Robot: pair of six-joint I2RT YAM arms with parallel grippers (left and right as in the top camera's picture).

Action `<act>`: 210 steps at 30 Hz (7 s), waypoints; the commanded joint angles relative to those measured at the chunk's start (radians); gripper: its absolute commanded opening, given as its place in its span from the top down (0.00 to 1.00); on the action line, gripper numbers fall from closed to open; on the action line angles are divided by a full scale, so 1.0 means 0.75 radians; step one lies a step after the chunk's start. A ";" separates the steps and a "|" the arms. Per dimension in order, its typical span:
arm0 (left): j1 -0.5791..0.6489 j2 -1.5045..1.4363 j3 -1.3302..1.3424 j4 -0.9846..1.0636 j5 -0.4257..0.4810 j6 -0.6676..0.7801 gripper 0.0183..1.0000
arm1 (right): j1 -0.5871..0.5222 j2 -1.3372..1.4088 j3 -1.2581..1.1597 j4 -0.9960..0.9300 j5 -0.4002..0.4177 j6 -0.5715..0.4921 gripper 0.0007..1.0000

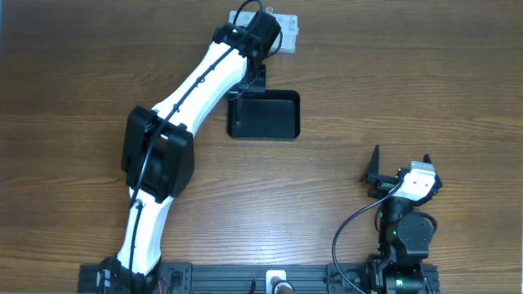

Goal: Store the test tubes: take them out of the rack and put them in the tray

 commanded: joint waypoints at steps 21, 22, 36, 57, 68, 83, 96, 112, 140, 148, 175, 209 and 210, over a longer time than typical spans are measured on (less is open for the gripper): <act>0.037 0.110 -0.010 -0.002 0.082 -0.015 0.98 | 0.000 -0.013 -0.008 -0.001 0.013 0.004 0.01; 0.038 0.116 -0.010 -0.002 0.082 -0.015 0.98 | 0.000 -0.013 -0.008 -0.001 0.013 0.004 0.01; 0.039 -0.038 -0.010 0.018 0.078 -0.015 0.44 | 0.000 -0.013 -0.008 -0.002 0.013 0.004 0.01; 0.044 -0.102 -0.010 0.708 -0.268 0.191 0.02 | 0.000 -0.013 -0.008 -0.001 0.013 0.004 0.01; 0.062 0.094 0.124 0.810 -0.253 0.297 0.03 | 0.000 -0.013 -0.008 -0.002 0.013 0.004 0.01; 0.091 0.305 0.373 0.809 -0.195 0.337 0.05 | 0.000 -0.013 -0.008 -0.001 0.013 0.004 0.01; 0.091 0.305 0.373 0.809 -0.137 0.338 0.17 | 0.000 -0.013 -0.008 -0.001 0.013 0.004 0.01; 0.091 0.248 0.373 0.723 -0.123 0.327 0.26 | 0.000 -0.013 -0.008 -0.001 0.013 0.004 0.01; 0.090 0.207 0.373 0.731 -0.113 0.321 0.61 | 0.000 -0.013 -0.008 -0.001 0.013 0.004 0.01; 0.090 0.196 0.373 0.744 -0.113 0.321 0.63 | 0.000 -0.013 -0.008 -0.001 0.013 0.004 0.01; 0.078 0.182 0.373 0.762 -0.113 0.323 0.90 | 0.000 -0.013 -0.008 -0.002 0.013 0.004 0.01; -0.146 -0.299 -0.147 -0.023 -0.172 -0.413 0.98 | 0.000 -0.013 -0.008 -0.001 0.013 0.004 0.01; -0.146 -0.293 -0.156 -0.007 -0.172 -0.413 0.98 | 0.000 -0.013 -0.008 -0.002 0.013 0.004 0.01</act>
